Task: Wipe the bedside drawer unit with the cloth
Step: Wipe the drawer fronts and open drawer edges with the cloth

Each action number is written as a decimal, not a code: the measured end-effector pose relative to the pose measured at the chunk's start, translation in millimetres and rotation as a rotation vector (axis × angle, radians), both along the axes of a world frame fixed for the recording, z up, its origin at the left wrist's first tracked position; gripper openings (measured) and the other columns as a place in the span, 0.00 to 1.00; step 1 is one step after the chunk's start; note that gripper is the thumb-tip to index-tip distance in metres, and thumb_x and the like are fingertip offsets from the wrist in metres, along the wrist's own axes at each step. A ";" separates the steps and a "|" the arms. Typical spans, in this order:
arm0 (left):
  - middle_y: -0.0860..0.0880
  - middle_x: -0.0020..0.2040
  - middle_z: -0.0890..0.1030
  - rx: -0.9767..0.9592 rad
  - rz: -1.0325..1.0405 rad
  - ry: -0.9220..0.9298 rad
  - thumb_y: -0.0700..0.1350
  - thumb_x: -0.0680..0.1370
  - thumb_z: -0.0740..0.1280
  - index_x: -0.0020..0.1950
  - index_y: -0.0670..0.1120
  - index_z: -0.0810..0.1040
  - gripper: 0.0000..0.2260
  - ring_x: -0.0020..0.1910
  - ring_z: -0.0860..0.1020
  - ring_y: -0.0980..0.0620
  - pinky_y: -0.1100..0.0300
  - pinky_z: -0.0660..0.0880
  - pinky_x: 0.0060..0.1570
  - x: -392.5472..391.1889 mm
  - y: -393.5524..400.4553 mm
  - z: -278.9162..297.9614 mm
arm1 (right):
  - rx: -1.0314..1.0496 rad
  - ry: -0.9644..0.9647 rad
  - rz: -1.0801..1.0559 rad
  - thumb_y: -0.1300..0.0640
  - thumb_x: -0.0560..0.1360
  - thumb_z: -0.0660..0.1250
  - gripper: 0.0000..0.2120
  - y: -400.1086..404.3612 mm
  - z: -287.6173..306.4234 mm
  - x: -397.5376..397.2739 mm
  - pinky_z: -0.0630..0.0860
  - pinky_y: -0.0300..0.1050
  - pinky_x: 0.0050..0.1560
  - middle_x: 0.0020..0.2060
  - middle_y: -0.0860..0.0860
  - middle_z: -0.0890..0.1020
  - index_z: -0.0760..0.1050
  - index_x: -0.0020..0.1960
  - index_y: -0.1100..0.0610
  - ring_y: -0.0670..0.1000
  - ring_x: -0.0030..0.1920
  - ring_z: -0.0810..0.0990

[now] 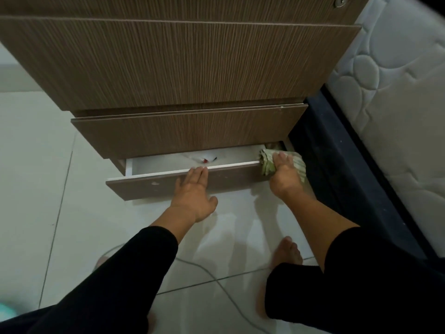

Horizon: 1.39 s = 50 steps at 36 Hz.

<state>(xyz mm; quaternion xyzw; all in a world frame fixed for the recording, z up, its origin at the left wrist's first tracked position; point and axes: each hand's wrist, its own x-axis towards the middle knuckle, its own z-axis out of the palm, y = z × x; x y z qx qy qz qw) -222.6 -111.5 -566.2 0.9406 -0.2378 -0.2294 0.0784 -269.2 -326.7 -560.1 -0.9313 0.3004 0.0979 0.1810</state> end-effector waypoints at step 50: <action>0.43 0.77 0.47 -0.233 0.489 -0.215 0.47 0.77 0.60 0.76 0.40 0.48 0.32 0.76 0.44 0.45 0.45 0.46 0.72 2.6 114.2 -30.6 | 0.001 0.044 0.195 0.66 0.77 0.51 0.31 159.9 -2.9 29.0 0.41 0.45 0.75 0.77 0.58 0.42 0.40 0.77 0.62 0.57 0.77 0.38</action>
